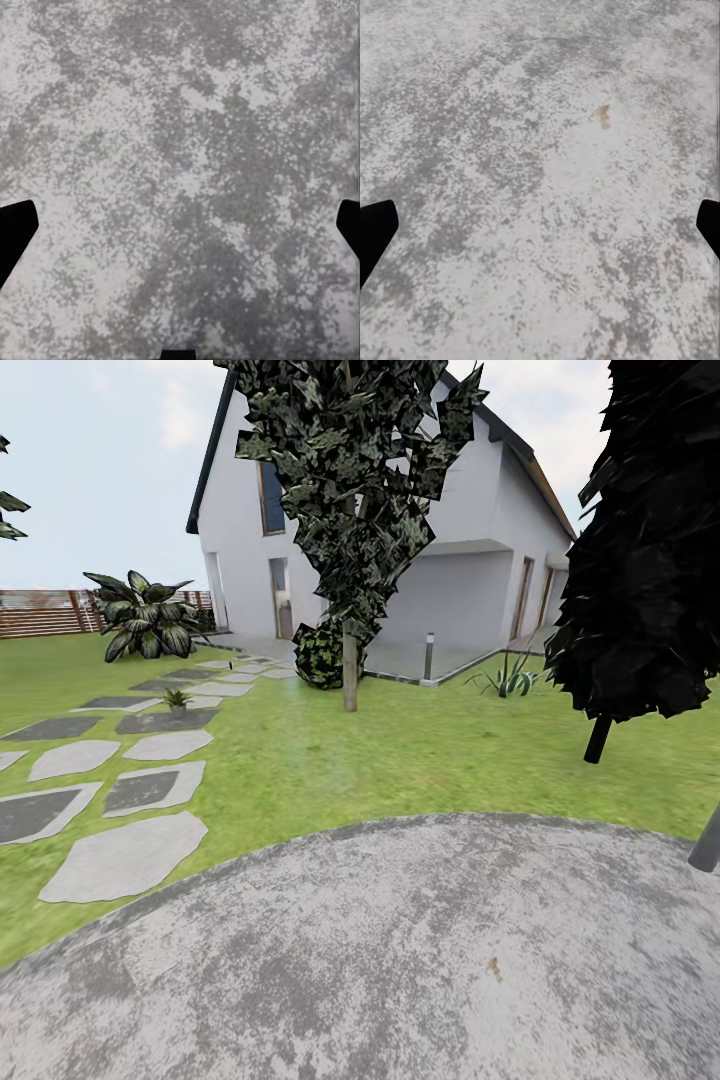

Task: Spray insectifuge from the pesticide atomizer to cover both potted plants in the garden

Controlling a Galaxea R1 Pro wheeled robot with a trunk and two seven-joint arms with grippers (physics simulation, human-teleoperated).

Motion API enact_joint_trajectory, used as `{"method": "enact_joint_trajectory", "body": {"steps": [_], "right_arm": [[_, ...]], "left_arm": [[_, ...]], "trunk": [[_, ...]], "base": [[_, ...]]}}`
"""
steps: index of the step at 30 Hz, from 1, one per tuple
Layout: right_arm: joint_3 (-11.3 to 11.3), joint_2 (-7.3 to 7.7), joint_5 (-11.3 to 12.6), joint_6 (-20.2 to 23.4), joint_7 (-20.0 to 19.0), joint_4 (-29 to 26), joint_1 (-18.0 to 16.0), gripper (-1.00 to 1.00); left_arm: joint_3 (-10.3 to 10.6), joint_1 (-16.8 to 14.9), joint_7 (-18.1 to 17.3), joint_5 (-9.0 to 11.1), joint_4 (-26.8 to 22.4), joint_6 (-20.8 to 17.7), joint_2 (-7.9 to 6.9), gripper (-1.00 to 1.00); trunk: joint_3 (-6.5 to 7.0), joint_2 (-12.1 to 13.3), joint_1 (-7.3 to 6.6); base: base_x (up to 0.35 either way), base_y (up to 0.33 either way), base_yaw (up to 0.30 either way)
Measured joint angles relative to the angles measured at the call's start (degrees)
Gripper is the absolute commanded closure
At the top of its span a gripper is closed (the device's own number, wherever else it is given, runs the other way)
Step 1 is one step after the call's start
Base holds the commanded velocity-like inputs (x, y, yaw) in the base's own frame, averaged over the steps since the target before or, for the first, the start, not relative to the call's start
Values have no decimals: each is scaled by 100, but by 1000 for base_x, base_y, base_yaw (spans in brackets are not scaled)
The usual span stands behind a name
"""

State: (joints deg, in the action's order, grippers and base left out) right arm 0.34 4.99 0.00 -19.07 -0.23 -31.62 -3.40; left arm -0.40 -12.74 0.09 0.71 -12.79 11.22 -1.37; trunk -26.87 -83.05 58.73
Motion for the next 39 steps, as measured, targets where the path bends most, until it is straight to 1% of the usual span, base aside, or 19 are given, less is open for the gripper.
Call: {"method": "enact_joint_trajectory", "body": {"steps": [2,4,7,9,12,14,17,22,24,26,27,29,32,39], "right_arm": [[-1,6,-4,0,-3,-27,-54,-100],[-1,9,-6,-4,-6,-32,-78,-100],[-6,10,-14,-7,-8,-18,-90,-100],[-16,10,-19,-8,-10,0,-91,-100],[-37,10,-24,-8,-13,23,-94,-100],[-45,10,-24,-9,-15,32,-95,-100],[-48,5,-28,-15,-13,36,-95,-100],[-50,-6,-32,-17,-9,40,-94,-100],[-50,-8,-32,-18,-8,46,-96,-100],[-50,-12,-32,-18,-4,58,-97,-100],[-49,-15,-31,-18,-2,96,-97,-100],[-49,-16,-26,-18,-1,153,-97,-100],[-50,-22,-25,-18,-1,185,-97,-100],[-56,-31,-32,-18,-1,196,-97,-100]], "left_arm": [[4,-204,-1,-13,0,3,3,-100],[6,-333,2,-19,0,7,4,-100],[4,-408,5,-17,0,15,0,-100],[0,-399,6,-12,2,22,-14,-100],[-8,-375,7,0,18,164,-129,-100],[-11,-375,7,8,64,397,-244,-100],[-12,-375,8,23,95,541,-306,-100],[-16,-373,14,34,109,629,-299,-100],[-22,-373,17,87,111,639,-297,-100],[-25,-379,22,231,107,651,-294,-100],[-27,-386,23,341,108,663,-289,-100],[-29,-389,23,413,110,664,-287,-100],[-30,-390,19,442,110,668,-284,-100],[-29,-391,14,441,109,671,-274,-100]], "trunk": [[0,0,0],[0,0,0],[0,0,0],[-1,0,0],[0,0,0],[0,0,0],[0,0,0],[0,0,0],[0,0,0],[-2,0,0],[-3,0,0],[-7,0,0],[-13,0,-1],[-26,0,0]], "base": [[0,0,0],[0,0,0],[0,0,0],[0,0,0],[0,0,0],[0,0,0],[0,0,7],[0,0,161],[0,0,256],[0,0,266],[0,0,269],[0,0,269],[116,0,270],[36,0,270]]}}
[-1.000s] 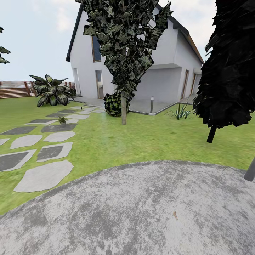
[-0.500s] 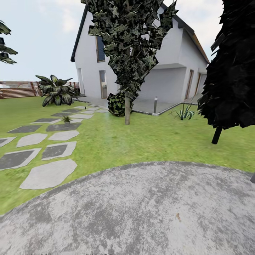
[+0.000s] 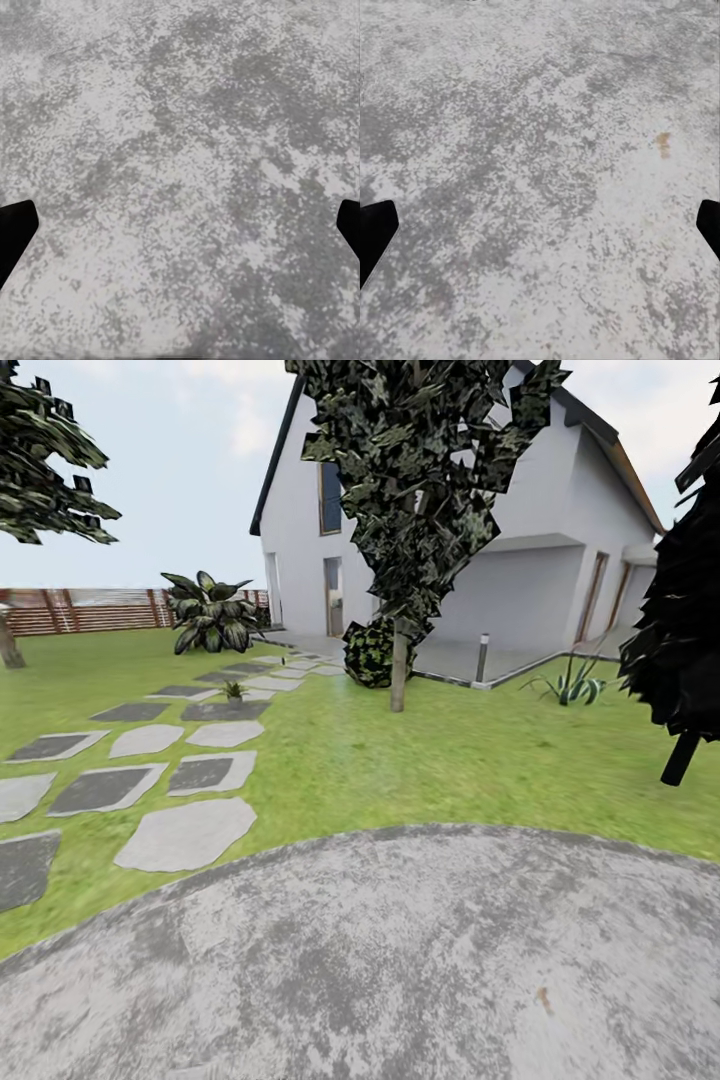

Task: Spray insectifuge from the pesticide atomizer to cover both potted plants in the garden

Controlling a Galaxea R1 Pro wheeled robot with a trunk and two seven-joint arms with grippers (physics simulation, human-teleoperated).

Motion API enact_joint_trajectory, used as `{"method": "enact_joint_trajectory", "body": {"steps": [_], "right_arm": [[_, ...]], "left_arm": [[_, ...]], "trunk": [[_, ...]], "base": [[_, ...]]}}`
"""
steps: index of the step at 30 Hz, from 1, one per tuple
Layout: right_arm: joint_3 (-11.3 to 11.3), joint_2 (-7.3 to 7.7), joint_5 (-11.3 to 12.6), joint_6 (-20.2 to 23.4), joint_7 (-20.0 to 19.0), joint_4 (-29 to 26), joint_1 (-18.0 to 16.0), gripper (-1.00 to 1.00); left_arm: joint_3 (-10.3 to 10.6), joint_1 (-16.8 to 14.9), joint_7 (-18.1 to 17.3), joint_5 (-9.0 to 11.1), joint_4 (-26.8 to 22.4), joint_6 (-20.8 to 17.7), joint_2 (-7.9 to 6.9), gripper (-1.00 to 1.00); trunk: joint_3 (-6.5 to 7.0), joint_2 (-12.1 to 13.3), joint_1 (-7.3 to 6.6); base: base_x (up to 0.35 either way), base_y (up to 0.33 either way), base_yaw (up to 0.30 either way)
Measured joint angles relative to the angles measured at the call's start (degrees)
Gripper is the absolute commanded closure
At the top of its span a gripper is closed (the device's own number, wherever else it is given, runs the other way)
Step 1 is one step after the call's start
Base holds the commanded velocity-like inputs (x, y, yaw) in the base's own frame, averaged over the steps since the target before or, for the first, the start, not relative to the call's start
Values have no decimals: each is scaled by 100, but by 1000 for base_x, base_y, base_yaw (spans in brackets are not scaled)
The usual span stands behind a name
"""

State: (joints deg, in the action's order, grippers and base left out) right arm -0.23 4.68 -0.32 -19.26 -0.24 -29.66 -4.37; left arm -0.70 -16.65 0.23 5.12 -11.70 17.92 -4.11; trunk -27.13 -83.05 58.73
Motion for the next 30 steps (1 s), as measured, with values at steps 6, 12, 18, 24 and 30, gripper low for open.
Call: {"method": "enact_joint_trajectory", "body": {"steps": [6,12,18,24,30], "right_arm": [[-1,-3,0,0,0,-4,0,-100],[-1,-4,-2,0,-7,4,0,-100],[6,-4,-2,0,-4,105,0,-100],[7,-5,5,1,0,320,2,-100],[10,-45,30,8,-6,1484,2,-100]], "left_arm": [[1,0,1,-2,3,-6,-3,-100],[1,0,7,-6,4,-8,-3,-100],[2,0,15,-22,4,-15,-5,-100],[9,-1,112,-26,6,-14,-5,-100],[11,-1,124,-26,6,-9,-10,-100]], "trunk": [[-73,-159,87],[-181,-400,219],[-289,-641,351],[-397,-881,483],[-505,-1122,615]], "base": [[2,0,271],[0,0,270],[0,0,239],[0,0,34],[0,0,1]]}}
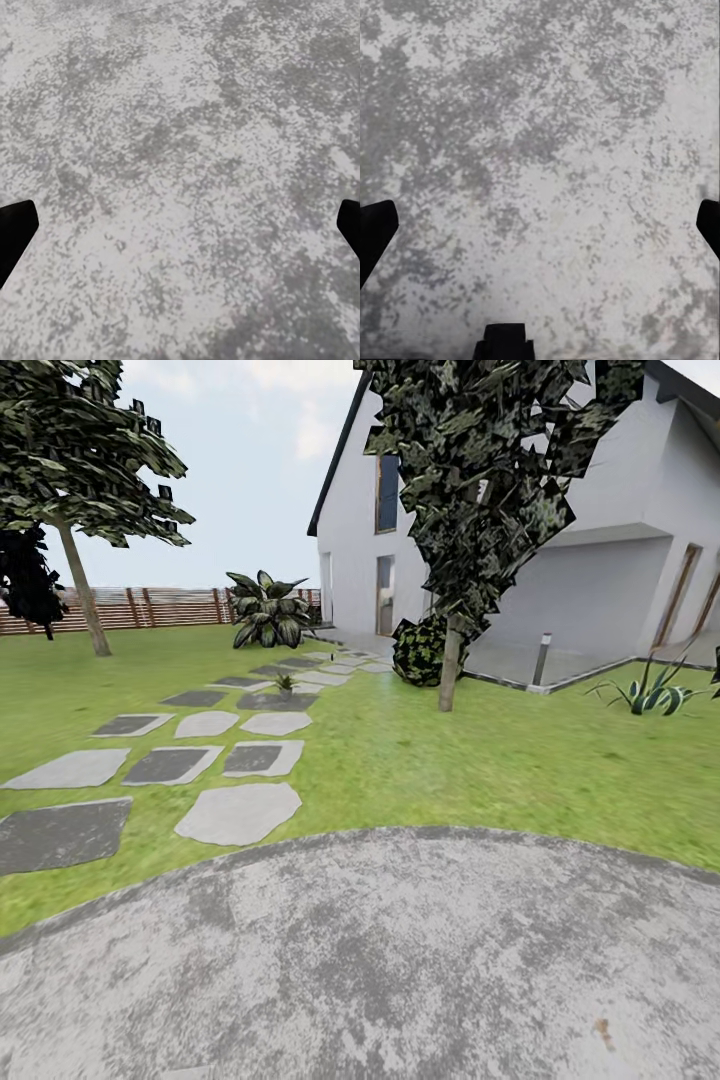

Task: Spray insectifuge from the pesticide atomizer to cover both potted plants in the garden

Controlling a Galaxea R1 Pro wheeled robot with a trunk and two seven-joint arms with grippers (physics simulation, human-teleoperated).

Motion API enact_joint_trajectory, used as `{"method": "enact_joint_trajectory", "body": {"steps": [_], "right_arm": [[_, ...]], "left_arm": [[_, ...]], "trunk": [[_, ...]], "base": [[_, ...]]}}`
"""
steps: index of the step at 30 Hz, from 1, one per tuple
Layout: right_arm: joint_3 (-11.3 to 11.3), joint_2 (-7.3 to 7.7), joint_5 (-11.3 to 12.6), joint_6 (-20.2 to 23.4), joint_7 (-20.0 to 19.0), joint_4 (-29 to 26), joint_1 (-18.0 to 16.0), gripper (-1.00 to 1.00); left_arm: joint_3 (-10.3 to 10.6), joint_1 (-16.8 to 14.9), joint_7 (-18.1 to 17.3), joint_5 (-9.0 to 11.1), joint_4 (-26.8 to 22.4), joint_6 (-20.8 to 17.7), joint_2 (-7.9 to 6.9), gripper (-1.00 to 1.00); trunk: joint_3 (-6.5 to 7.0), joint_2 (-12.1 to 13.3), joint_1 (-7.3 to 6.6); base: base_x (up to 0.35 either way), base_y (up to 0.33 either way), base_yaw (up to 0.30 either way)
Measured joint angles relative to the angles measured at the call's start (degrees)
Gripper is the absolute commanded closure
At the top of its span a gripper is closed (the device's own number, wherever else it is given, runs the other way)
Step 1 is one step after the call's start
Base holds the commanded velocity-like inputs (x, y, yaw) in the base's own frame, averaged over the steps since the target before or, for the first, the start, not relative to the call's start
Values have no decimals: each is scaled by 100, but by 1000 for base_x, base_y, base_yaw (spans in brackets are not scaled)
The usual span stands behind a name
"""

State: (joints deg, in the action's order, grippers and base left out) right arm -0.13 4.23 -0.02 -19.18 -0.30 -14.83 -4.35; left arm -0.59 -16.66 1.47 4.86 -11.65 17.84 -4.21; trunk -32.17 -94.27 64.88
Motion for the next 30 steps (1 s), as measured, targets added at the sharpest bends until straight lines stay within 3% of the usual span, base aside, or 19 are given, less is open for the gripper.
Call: {"method": "enact_joint_trajectory", "body": {"steps": [4,11,30], "right_arm": [[4,-2,-10,20,-1,183,0,-100],[5,-2,0,21,-2,1004,1,-100],[5,-2,1,21,-2,1075,-1,-100]], "left_arm": [[0,0,0,0,0,0,-1,-100],[0,0,0,0,0,0,3,-100],[6,0,-1,0,0,0,5,-100]], "trunk": [[-72,-160,88],[-197,-441,242],[-539,-1204,659]], "base": [[0,0,0],[0,0,0],[0,0,0]]}}
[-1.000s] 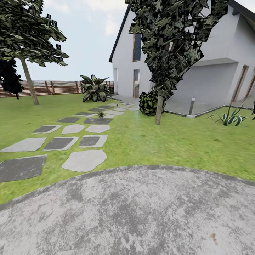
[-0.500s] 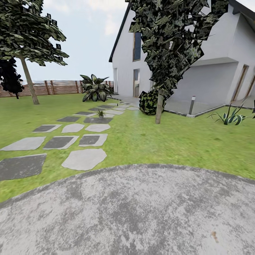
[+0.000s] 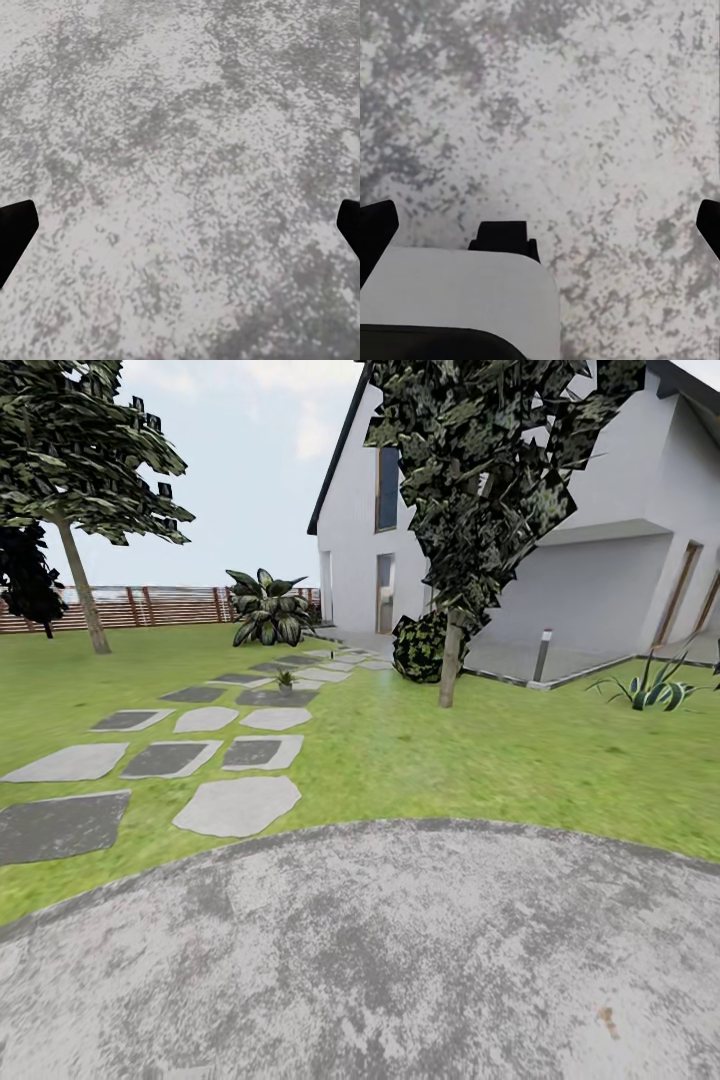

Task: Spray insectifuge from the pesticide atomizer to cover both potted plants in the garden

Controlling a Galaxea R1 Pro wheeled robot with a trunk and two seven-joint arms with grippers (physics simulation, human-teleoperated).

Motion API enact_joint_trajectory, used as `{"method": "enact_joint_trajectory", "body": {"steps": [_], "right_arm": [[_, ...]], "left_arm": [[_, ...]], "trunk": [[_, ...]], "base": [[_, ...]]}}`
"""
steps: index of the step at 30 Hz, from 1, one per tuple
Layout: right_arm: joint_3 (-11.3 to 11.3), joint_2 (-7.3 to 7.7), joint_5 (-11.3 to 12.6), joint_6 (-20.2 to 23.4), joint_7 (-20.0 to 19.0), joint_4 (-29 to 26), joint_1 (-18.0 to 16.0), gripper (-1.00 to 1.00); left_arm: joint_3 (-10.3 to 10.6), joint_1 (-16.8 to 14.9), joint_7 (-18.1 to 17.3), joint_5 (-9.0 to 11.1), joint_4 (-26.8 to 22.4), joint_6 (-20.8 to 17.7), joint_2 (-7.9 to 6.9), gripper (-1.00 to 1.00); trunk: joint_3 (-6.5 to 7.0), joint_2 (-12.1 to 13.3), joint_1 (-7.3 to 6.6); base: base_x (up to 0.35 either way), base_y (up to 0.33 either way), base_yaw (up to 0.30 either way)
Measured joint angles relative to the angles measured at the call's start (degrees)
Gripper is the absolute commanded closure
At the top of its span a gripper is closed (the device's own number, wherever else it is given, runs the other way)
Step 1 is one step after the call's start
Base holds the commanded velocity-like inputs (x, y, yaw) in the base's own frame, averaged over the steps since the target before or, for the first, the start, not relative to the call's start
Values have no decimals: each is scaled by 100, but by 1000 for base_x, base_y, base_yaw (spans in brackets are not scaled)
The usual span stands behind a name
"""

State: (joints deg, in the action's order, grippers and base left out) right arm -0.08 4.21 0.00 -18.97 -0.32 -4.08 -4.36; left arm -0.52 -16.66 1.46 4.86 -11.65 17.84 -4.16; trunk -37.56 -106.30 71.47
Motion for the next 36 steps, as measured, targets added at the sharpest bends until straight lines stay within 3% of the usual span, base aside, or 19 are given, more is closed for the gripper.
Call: {"method": "enact_joint_trajectory", "body": {"steps": [14,16,17,18,21,23,26,36], "right_arm": [[-2,-2,0,2,-4,9,1,-100],[-6,-69,7,-4,-3,20,0,-100],[-16,-212,1,-64,7,-12,0,-100],[-3,-242,7,-89,9,-31,0,-100],[5,-286,9,-322,14,-482,-6,-100],[24,-292,1,-682,15,-1512,-17,-100],[35,-290,-2,-819,15,-2117,-10,-100],[28,-90,-14,-898,-3,-2364,-9,-100]], "left_arm": [[-2,0,1,3,0,0,-5,-100],[0,0,1,2,0,0,-1,-100],[1,0,0,1,0,0,2,-100],[2,0,0,1,0,0,0,-100],[2,0,0,1,0,0,-1,-100],[4,0,1,-8,1,0,2,-100],[3,0,-4,-13,0,0,3,-100],[16,0,-8,-30,0,0,3,-100]], "trunk": [[-251,-562,308],[-287,-642,352],[-305,-682,374],[-323,-722,395],[-377,-842,461],[-412,-923,505],[-467,-1043,571],[-646,-1444,791]], "base": [[0,0,0],[0,0,0],[0,0,0],[0,0,0],[0,0,0],[0,0,0],[0,0,0],[0,0,0]]}}
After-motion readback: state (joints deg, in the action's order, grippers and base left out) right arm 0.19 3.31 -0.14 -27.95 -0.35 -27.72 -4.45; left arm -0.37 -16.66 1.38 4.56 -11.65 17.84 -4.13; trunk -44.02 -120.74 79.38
